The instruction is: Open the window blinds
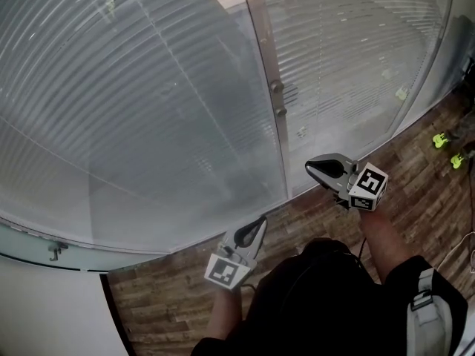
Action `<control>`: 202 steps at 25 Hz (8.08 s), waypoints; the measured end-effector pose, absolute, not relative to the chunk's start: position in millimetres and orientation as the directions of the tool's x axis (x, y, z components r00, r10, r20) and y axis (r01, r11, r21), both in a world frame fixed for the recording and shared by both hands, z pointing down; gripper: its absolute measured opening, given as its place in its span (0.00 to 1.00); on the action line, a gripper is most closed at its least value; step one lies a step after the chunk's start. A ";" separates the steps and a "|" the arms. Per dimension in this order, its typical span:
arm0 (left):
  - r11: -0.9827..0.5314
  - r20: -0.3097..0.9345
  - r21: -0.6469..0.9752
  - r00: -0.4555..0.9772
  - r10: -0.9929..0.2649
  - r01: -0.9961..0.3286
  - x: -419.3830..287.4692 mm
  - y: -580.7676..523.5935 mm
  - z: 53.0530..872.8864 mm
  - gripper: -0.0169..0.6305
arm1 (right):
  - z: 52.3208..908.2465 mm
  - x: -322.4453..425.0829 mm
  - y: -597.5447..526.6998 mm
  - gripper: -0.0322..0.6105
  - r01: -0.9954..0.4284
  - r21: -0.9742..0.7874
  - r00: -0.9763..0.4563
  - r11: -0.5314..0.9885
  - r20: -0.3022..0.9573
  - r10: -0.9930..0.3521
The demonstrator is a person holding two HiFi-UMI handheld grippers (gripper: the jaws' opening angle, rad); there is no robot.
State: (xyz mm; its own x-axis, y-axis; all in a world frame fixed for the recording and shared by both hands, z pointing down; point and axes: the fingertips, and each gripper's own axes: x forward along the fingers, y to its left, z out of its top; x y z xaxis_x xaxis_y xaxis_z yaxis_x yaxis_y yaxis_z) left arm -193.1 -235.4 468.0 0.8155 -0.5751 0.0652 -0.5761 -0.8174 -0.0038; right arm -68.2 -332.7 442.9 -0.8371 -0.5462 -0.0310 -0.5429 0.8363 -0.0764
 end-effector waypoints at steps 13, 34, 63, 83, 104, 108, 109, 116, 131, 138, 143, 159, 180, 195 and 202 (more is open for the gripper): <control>-0.789 0.057 0.000 0.788 -0.613 -0.614 -179.9 -230.1 462.5 0.03 | 413.4 -63.0 -350.5 0.06 -0.526 0.066 -0.849 0.848 0.011 -0.528; -0.762 0.029 -0.003 0.761 -0.648 -0.648 -125.3 -235.3 455.0 0.03 | 352.9 -60.0 -430.2 0.06 -0.440 0.659 -0.674 0.610 0.207 -0.709; -0.741 0.033 0.017 0.741 -0.671 -0.672 -126.6 -240.0 459.4 0.03 | 341.4 -102.1 -479.6 0.26 -0.108 0.950 -0.499 0.294 0.204 -0.842; -0.725 0.046 0.004 0.724 -0.688 -0.689 -133.5 -235.1 463.9 0.03 | 330.2 -101.2 -479.7 0.26 -0.433 0.799 -0.511 0.418 0.164 -0.843; -0.725 0.042 0.032 0.726 -0.687 -0.688 -129.1 -234.2 457.6 0.03 | 328.9 -90.3 -489.2 0.26 -0.789 0.231 -0.578 0.570 0.037 -0.815; -0.722 0.035 0.036 0.723 -0.690 -0.691 -130.5 -234.0 456.4 0.03 | 334.1 -86.6 -492.8 0.26 -0.810 0.109 -0.579 0.576 0.012 -0.815; -0.721 0.036 0.038 0.722 -0.691 -0.692 -130.6 -234.3 456.7 0.03 | 334.1 -86.1 -493.0 0.26 -0.812 0.080 -0.579 0.577 0.004 -0.815; -0.723 0.035 0.035 0.723 -0.689 -0.690 -130.4 -236.1 456.7 0.03 | 331.5 -83.8 -493.7 0.26 -0.803 -0.130 -0.581 0.582 -0.050 -0.812; -0.724 0.050 0.026 0.724 -0.688 -0.690 -129.5 -237.3 459.2 0.03 | 331.8 -84.7 -493.1 0.27 -0.799 -0.098 -0.590 0.593 -0.055 -0.805; -0.737 0.047 0.014 0.737 -0.674 -0.676 -122.6 -239.4 456.5 0.03 | 332.9 -85.1 -491.8 0.29 -0.788 -0.003 -0.615 0.616 -0.043 -0.787; -0.747 0.048 0.007 0.747 -0.663 -0.664 -118.6 -240.8 455.4 0.03 | 324.5 -85.7 -485.2 0.35 -0.767 0.214 -0.625 0.605 -0.037 -0.780; -0.762 0.049 0.008 0.761 -0.647 -0.648 -112.8 -241.9 457.0 0.03 | 334.7 -101.0 -472.2 0.35 -0.167 0.941 -0.545 0.294 0.161 -0.823; -0.745 0.067 0.032 0.745 -0.664 -0.666 -119.9 -244.3 467.7 0.03 | 341.2 -108.7 -480.4 0.25 -0.093 0.953 -0.537 0.288 0.195 -0.820; -0.753 0.053 0.022 0.752 -0.657 -0.658 -120.6 -247.3 476.3 0.03 | 324.9 -99.8 -483.7 0.26 -0.587 0.656 -0.576 0.475 0.074 -0.814; -0.744 0.048 0.042 0.746 -0.665 -0.666 -123.0 -245.3 478.2 0.03 | 323.4 -94.7 -486.9 0.26 -0.763 0.356 -0.581 0.540 -0.011 -0.814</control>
State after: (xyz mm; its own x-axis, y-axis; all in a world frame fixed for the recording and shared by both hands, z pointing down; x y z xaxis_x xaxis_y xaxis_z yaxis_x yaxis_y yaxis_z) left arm -123.0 -245.3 478.2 0.7455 -0.6648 0.0477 -0.6665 -0.7443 0.0423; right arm -94.7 -486.9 323.4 -0.5808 -0.8140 -0.0111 -0.7630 0.5396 0.3559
